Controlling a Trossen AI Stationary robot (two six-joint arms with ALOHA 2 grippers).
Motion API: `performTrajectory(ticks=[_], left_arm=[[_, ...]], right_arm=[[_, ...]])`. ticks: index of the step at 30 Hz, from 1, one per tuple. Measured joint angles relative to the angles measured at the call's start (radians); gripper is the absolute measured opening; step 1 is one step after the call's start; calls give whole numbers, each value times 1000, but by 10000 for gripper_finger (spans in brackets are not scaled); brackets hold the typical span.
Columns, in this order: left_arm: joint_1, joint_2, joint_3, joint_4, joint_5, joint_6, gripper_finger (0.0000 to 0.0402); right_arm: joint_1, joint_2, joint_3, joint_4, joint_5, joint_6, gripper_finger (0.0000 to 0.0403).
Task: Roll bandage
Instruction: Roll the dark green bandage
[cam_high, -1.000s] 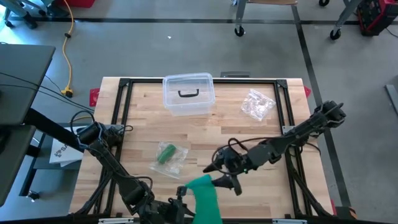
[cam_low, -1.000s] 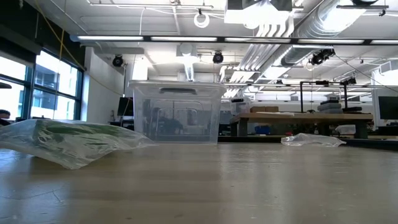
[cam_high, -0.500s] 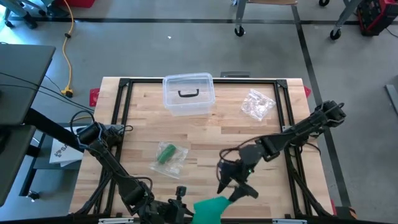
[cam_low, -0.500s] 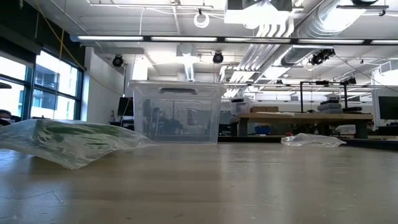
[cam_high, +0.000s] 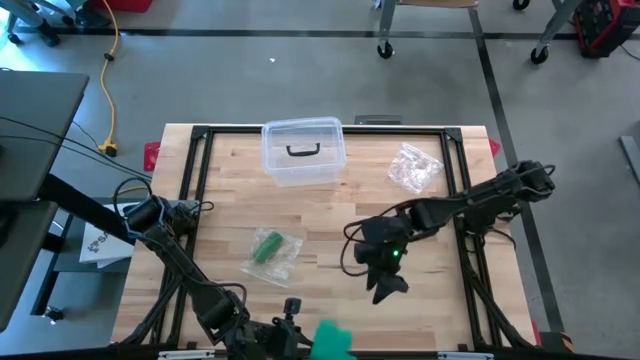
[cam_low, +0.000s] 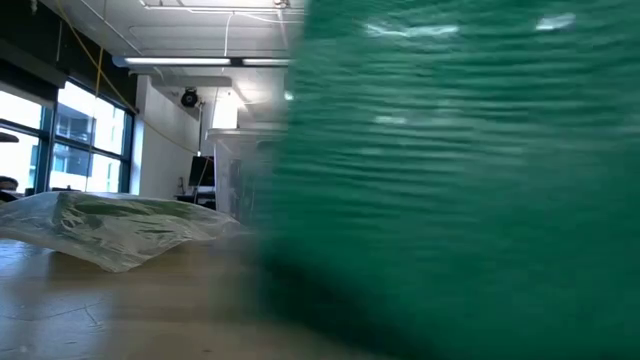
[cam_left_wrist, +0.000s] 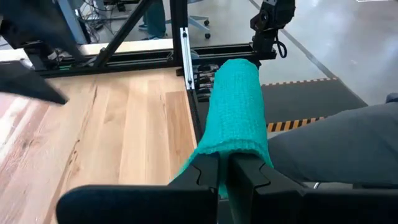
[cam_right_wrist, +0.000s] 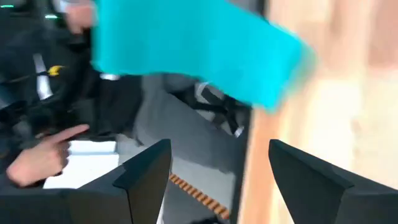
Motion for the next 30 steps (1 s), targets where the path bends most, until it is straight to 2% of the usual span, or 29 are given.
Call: performTrajectory(ticks=[2, 4, 6, 10, 13, 18, 21, 24, 30], left_arm=[[0, 0, 0, 1, 0, 0, 5], [0, 1, 0, 13, -1, 1, 5], [0, 1, 0, 34, -26, 19, 5], [-1, 1, 0, 86, -102, 84, 5], [1, 1, 0, 115, -171, 115, 5], [28, 1, 0, 171, -243, 163, 5], [55, 1, 0, 167, -253, 167, 5], [88, 1, 0, 163, -254, 156, 5], [163, 1, -46, 165, -254, 91, 5]], right_arm=[[-13, -3, 0, -91, 86, -26, 264], [0, -9, 0, -178, 253, -113, 264], [52, -18, 0, -239, 426, -201, 264], [211, -39, 0, -261, 691, -280, 264], [350, -40, 0, -262, 862, -252, 264], [583, -26, 0, -248, 1106, -69, 264], [690, 15, 0, -200, 1179, 1, 264], [758, 108, 0, -132, 1182, -36, 264], [752, 309, -1, 91, 1247, -110, 261]])
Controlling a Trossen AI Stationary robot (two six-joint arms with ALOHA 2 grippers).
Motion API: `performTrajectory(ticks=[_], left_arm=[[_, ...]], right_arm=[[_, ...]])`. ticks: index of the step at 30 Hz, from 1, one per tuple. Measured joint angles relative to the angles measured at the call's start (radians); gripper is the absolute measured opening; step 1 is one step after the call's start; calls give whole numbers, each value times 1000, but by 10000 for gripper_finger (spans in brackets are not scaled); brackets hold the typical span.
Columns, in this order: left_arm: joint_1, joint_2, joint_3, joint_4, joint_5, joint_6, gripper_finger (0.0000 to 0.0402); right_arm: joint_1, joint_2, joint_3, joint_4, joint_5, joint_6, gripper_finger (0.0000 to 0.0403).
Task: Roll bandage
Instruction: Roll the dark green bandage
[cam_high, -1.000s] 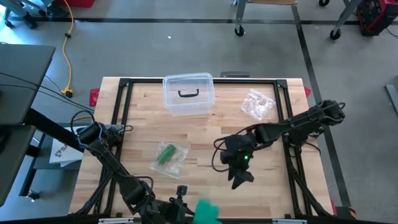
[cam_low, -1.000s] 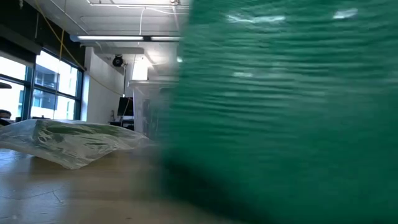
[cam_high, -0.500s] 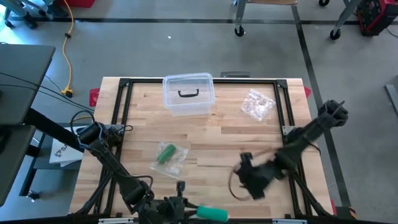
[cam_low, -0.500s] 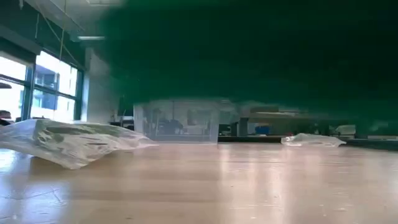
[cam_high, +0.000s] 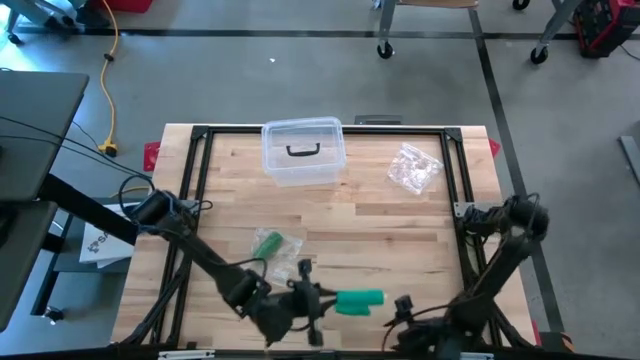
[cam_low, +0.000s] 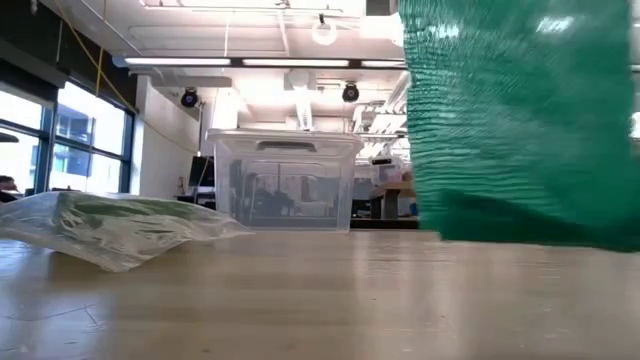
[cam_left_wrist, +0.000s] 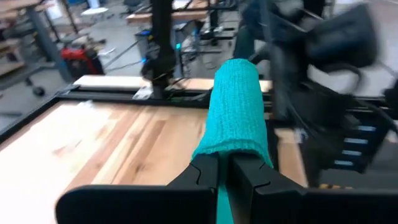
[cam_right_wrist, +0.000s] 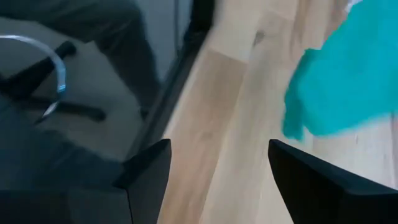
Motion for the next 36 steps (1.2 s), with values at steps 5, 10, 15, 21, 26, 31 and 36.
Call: performTrajectory(ticks=[5, 10, 15, 21, 26, 31, 36], left_arm=[[45, 0, -33, -6, 12, -62, 5], [73, 0, -67, -4, 41, -111, 5], [82, 1, -82, -26, 37, -138, 5], [86, 0, -82, -29, 35, -135, 5], [86, 0, -82, -31, 35, -135, 5], [86, 0, -82, -39, 35, -134, 5], [86, 0, -82, -41, 33, -134, 5]], right_arm=[[-72, 72, 0, 33, 76, -19, 226], [-133, 104, 0, 21, 107, -105, 169], [-171, 106, 0, -52, 101, -103, 117], [-213, 106, 0, -137, 59, -60, 81], [-255, 106, 0, -107, 36, -115, 71], [-292, 106, 0, -135, 32, -161, 69], [-349, 106, 0, -170, -24, -188, 68]])
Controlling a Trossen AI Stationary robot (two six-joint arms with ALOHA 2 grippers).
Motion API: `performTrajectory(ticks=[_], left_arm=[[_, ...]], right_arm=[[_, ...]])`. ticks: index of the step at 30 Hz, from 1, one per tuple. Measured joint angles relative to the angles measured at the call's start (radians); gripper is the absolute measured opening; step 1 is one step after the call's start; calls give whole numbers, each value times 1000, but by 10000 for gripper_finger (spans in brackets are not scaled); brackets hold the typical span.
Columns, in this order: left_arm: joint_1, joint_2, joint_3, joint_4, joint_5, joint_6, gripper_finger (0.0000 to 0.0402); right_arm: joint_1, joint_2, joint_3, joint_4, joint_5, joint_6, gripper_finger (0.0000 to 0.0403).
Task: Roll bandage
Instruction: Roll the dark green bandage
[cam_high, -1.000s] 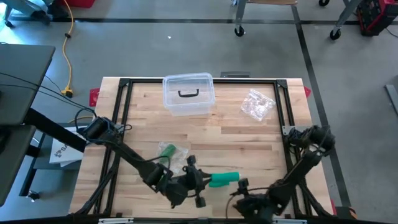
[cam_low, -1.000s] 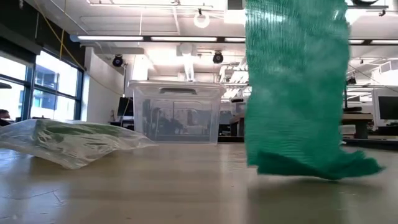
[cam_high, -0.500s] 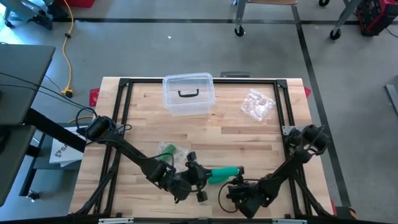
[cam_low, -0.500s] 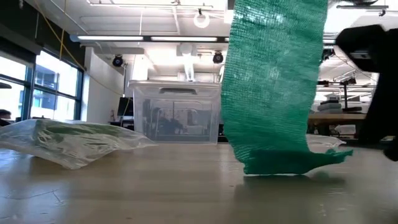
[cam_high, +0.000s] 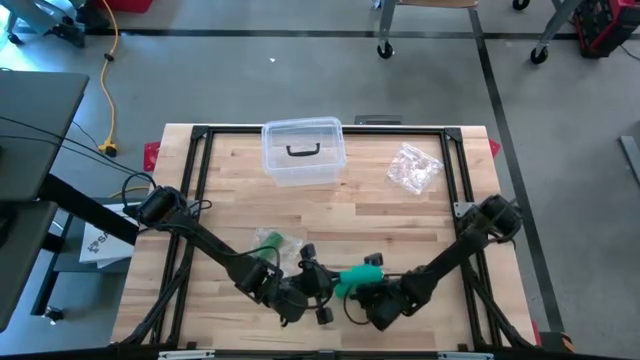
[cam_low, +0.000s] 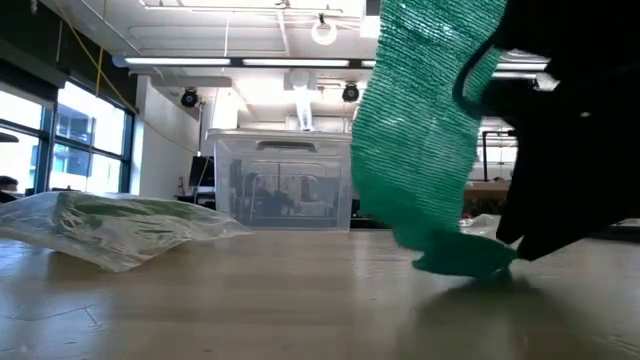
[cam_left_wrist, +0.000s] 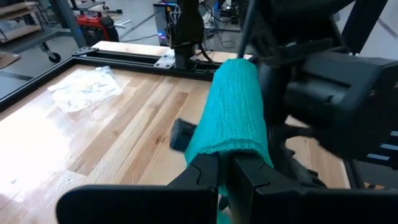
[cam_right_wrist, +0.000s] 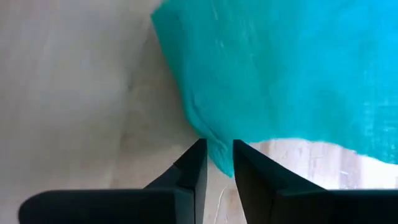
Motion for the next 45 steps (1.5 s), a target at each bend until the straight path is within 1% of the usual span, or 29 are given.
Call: performTrajectory(ticks=[3, 5, 7, 8, 11, 14, 16, 18, 21, 24, 27, 29, 31, 32, 35, 38, 40, 42, 45], left_arm=[[0, 0, 0, -6, -1, 0, 5], [0, 0, 0, -17, -9, -5, 5], [0, 0, 0, -26, -34, -8, 5], [-1, 0, 0, -32, -50, -10, 5], [0, 0, 1, -80, -104, -42, 5], [1, 0, 1, -165, -171, -90, 5], [5, 0, 1, -242, -202, -146, 5], [9, 0, 1, -331, -217, -214, 5], [20, 0, 1, -457, -223, -314, 5], [29, 13, 1, -542, -240, -380, 5], [41, 47, 1, -584, -237, -409, 5], [47, 76, 1, -589, -225, -424, 5], [48, 104, 1, -576, -213, -428, 5], [48, 116, 1, -561, -208, -427, 5], [48, 135, 1, -517, -202, -418, 5], [41, 131, 2, -465, -190, -375, 5], [32, 129, 14, -435, -190, -313, 5], [17, 129, 49, -402, -187, -235, 5], [-3, 125, 115, -360, -185, -116, 5]], right_arm=[[-26, 8, 0, 9, -90, -58, 68], [-36, 24, 3, 15, -106, -79, 68], [-39, 47, 5, 22, -105, -79, 64], [-39, 56, 5, 27, -95, -80, 55], [-17, 69, 4, 53, -66, -93, 13], [12, 63, 2, 60, -50, -60, 7], [34, 45, 1, 48, -60, -22, 2], [68, 22, -1, 30, -104, 39, 2], [124, -20, -2, 22, -237, 121, 1], [177, -43, -2, 28, -332, 168, 0], [234, -48, -2, 38, -384, 252, 0], [278, -49, -2, 57, -399, 323, 0], [322, -50, -2, 73, -358, 367, 0], [341, -50, -2, 82, -316, 376, 0], [375, -51, -2, 91, -143, 399, 0], [374, -51, -2, 71, -21, 405, 0], [360, -54, -2, 54, 19, 420, 3], [348, -63, -2, 34, 34, 424, 9], [341, -102, -2, 7, 57, 424, 29]])
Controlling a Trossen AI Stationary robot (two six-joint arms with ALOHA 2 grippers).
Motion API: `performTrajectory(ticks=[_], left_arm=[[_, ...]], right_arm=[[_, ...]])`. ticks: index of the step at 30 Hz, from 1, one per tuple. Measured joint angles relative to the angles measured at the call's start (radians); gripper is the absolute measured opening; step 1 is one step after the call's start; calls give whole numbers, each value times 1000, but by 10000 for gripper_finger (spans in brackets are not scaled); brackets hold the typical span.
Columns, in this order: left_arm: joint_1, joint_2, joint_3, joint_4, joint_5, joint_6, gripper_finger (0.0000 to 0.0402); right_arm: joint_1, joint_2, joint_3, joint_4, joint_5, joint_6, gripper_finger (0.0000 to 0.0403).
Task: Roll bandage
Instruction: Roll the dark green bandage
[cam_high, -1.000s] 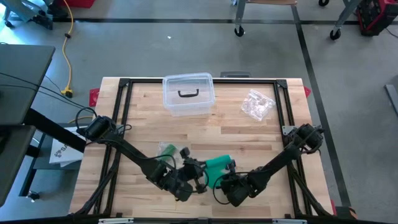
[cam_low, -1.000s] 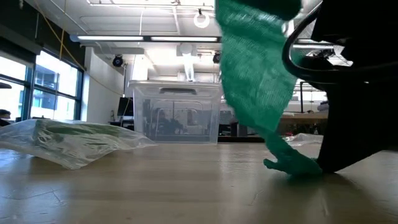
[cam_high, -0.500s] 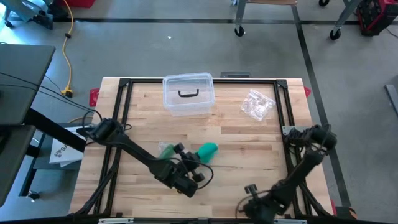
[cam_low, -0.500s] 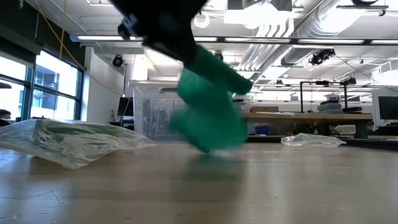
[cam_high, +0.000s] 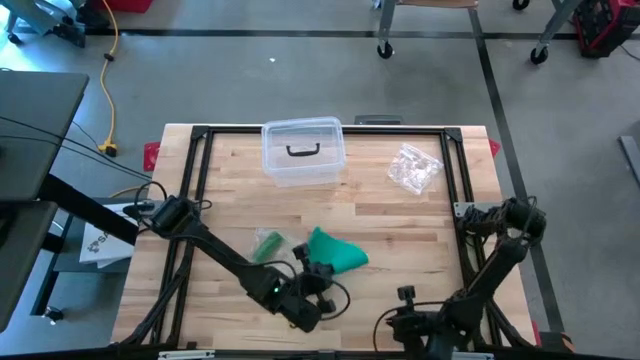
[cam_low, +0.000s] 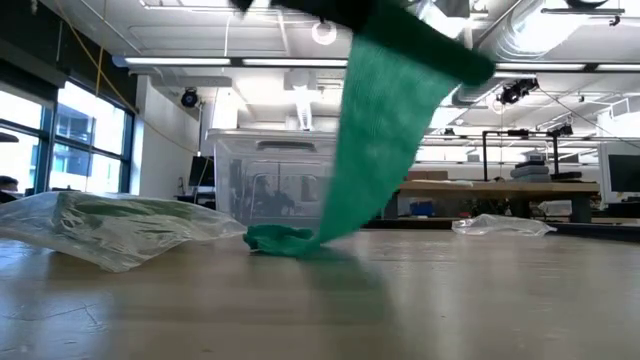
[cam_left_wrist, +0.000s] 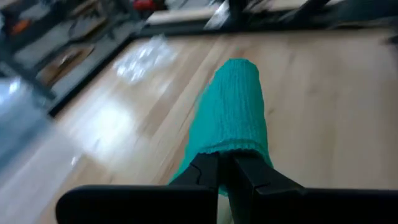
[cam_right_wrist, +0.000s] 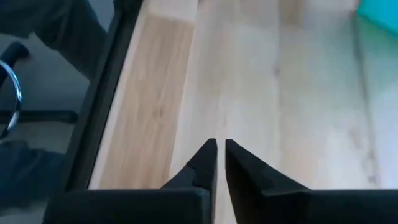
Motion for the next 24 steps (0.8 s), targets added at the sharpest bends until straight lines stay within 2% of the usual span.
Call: performTrajectory(ticks=[4, 7, 10, 11, 15, 17, 18, 20, 24], left_arm=[[-27, 0, 86, 32, -2, 133, 5], [-48, 0, 141, 39, -4, 179, 5], [-74, 0, 173, 39, -5, 201, 5], [-84, 0, 179, 41, -5, 210, 5], [-125, 0, 194, 47, -11, 230, 5], [-144, 0, 194, 46, -14, 243, 5], [-153, 0, 194, 49, -18, 252, 5], [-165, 0, 194, 65, -21, 278, 5], [-186, 0, 194, 100, -20, 354, 5]], right_arm=[[0, -89, 0, -20, 13, 17, 73], [10, -165, 1, -26, 15, 19, 117], [42, -224, 1, 17, 55, -67, 153], [56, -236, 1, 39, 110, -101, 161], [116, -246, 2, 184, 452, -252, 169], [127, -246, 2, 267, 554, -292, 169], [127, -246, 2, 295, 571, -293, 168], [109, -248, 2, 333, 549, -293, 168], [37, -250, 2, 348, 372, -293, 168]])
